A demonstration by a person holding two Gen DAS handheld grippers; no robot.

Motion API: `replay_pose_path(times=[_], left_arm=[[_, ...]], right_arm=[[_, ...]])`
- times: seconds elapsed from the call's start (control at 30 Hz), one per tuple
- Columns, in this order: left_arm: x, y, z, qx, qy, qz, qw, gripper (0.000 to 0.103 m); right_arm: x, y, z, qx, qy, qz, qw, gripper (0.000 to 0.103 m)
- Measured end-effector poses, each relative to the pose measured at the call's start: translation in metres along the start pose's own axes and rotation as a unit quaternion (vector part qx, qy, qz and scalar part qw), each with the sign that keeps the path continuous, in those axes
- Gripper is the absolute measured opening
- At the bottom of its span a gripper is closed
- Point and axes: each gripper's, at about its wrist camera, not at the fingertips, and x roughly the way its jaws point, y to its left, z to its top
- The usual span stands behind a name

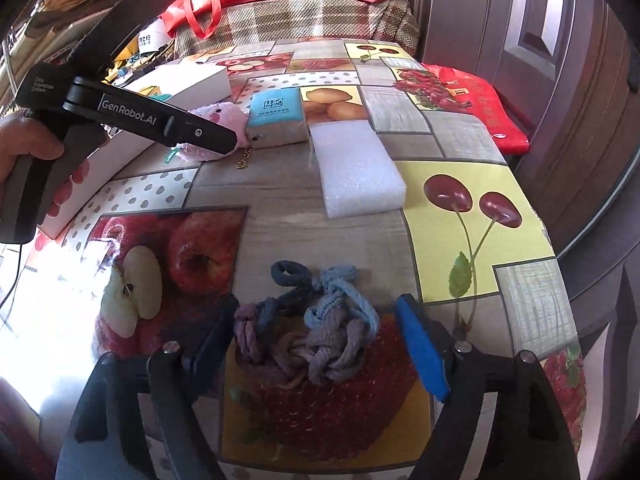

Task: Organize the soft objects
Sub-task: 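Grasp the pink plush with the left tool while the right tool grasps the blue-grey knotted rope, then lift the pink plush and knotted rope and carry them toward the tray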

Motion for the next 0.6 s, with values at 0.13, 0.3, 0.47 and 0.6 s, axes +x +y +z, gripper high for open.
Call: replay_pose_path(times=[0.13,0.3,0.47,0.6], left_arm=[[-0.001,-0.002,-0.010,0.005,0.000,0.010,0.9999,0.057],[-0.023,-0.006,-0.030,-0.020,-0.032,-0.006,0.9993,0.055],[-0.081,-0.011,-0.039,-0.040,-0.102,-0.017,0.9938,0.055],[-0.141,-0.001,-0.049,-0.063,-0.168,-0.013,0.9836,0.055]], right_arm=[[-0.001,0.004,0.000,-0.015,0.000,-0.003,1.000,0.047],[-0.012,-0.001,0.001,0.009,-0.011,0.012,1.000,0.032],[-0.046,-0.013,0.013,0.047,-0.052,0.022,0.997,0.029],[-0.081,-0.013,0.030,0.055,-0.099,0.023,0.993,0.029]])
